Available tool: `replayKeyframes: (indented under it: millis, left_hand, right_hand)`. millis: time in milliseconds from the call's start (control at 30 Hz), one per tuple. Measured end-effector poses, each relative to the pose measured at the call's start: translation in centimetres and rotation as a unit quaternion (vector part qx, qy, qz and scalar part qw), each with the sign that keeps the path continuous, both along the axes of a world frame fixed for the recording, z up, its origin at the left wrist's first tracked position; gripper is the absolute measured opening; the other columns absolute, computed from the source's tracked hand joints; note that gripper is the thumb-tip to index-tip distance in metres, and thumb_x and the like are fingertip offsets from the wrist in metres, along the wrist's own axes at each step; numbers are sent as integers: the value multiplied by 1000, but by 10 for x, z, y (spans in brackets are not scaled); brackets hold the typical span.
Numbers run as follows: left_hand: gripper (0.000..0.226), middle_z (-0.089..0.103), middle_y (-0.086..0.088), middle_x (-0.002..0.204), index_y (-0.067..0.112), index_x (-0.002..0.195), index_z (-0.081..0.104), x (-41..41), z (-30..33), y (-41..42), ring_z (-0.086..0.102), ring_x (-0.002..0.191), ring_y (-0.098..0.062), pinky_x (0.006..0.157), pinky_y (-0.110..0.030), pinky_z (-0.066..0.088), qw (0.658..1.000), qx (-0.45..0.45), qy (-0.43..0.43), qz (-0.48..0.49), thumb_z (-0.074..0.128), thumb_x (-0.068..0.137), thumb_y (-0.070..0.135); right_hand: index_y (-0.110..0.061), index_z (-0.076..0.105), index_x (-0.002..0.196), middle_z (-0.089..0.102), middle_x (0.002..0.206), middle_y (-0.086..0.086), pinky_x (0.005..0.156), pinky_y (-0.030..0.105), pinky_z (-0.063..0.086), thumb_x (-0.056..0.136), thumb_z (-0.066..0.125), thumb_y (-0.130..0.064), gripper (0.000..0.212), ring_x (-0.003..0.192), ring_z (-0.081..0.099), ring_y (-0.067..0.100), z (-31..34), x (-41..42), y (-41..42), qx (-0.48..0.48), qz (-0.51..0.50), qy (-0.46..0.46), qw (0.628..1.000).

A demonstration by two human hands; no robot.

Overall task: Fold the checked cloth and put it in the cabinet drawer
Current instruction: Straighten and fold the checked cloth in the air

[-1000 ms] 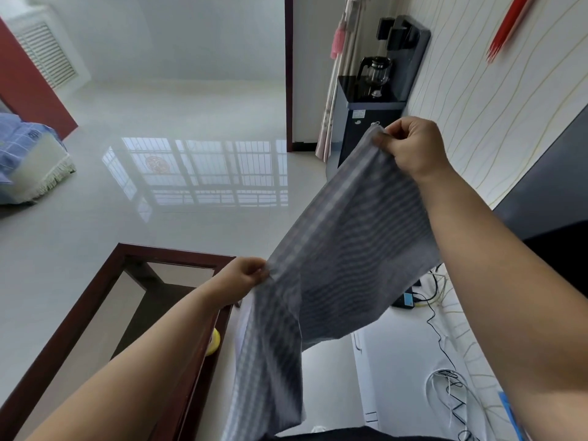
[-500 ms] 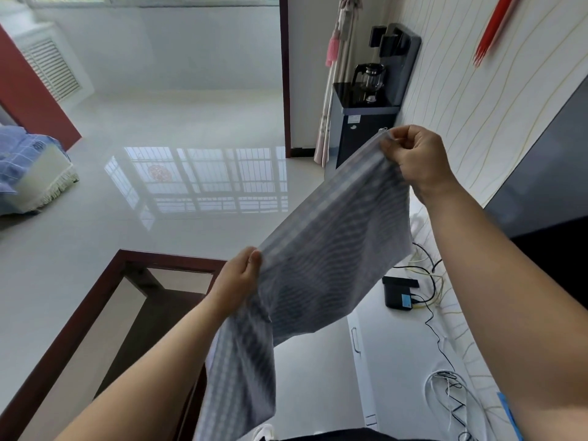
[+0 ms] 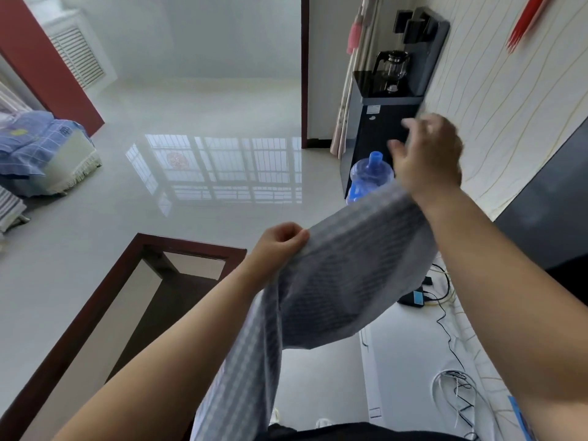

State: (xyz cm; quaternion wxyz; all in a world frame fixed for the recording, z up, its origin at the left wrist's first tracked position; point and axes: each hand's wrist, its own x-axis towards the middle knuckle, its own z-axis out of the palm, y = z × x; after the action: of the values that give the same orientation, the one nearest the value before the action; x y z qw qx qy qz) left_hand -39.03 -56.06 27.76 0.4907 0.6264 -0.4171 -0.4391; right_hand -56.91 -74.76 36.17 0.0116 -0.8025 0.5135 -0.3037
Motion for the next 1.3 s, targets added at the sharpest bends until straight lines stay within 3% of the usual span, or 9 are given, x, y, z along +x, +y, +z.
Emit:
replayKeyframes:
  millis: [133, 300, 400, 567, 733, 933, 1100, 1200, 1300]
  left_hand:
    - [16, 61, -8, 91, -2, 103, 64, -27, 16, -12, 58, 80, -18, 73, -25, 49, 999, 11, -43, -28, 55, 94, 8]
    - [16, 71, -17, 96, 4, 97, 71, -13, 13, -2, 67, 90, -27, 84, -43, 55, 994, 31, -98, -34, 59, 88, 9]
    - [10, 70, -15, 82, 2, 85, 70, -3, 0, 9, 64, 78, -22, 72, -36, 53, 996, 44, -74, -13, 60, 84, 2]
    - [16, 60, -2, 70, 11, 78, 63, 18, -20, 27, 57, 69, -13, 66, -26, 47, 998, 31, 3, 49, 69, 86, 23]
    - [46, 58, 1, 94, 15, 99, 52, 50, -55, 56, 59, 87, -8, 73, -16, 51, 977, -5, -170, 131, 63, 77, 54]
    - [48, 52, 3, 116, 25, 114, 47, 2, -116, 89, 54, 97, -10, 86, -24, 51, 927, -88, -361, 54, 67, 79, 50]
    - [21, 63, 1, 83, 17, 81, 56, -7, -132, 78, 58, 73, -19, 72, -28, 47, 837, -159, -523, 8, 65, 84, 36]
    - [18, 58, 3, 70, 21, 77, 51, -8, -142, 80, 44, 65, -24, 76, -34, 47, 841, -3, -529, -114, 55, 85, 36]
    - [20, 67, -2, 96, 24, 104, 59, 3, -150, 96, 51, 83, -26, 84, -31, 42, 840, 216, -482, -124, 48, 92, 35]
  right_hand:
    - [-23, 43, 137, 57, 131, 6, 98, 31, 39, 88, 34, -64, 64, 117, 54, 20, -20, 50, 76, 284, 363, 95, 882]
    - [-13, 63, 103, 65, 97, 6, 79, 34, 43, 88, 31, -67, 65, 88, 58, 23, -52, 61, 86, 308, 319, 239, 864]
    - [-12, 63, 84, 59, 75, 1, 67, 30, 39, 82, 30, -73, 70, 74, 55, 21, -60, 71, 91, 356, 343, 251, 832]
    - [-24, 67, 78, 61, 67, -9, 64, 23, 42, 73, 70, -58, 35, 67, 56, 8, -59, 79, 98, 414, 384, 261, 783]
    - [-27, 62, 72, 61, 69, -11, 62, 21, 41, 79, 70, -46, 21, 67, 56, 6, -54, 85, 104, 380, 399, 247, 797]
    - [-24, 68, 89, 65, 77, -13, 67, 22, 46, 82, 67, -43, 20, 77, 60, 10, -26, 82, 101, 320, 372, 236, 839]
    - [-23, 69, 93, 66, 89, -5, 66, 29, 45, 82, 64, -45, 25, 88, 60, 18, -17, 79, 89, 250, 319, 244, 881]
    - [-23, 68, 102, 66, 97, -3, 76, 33, 49, 88, 58, -37, 22, 95, 61, 22, -19, 74, 68, 204, 264, 224, 916]
    - [-21, 69, 89, 67, 86, 0, 72, 33, 48, 90, 55, -30, 17, 85, 61, 22, -14, 60, 43, 145, 201, 169, 954]
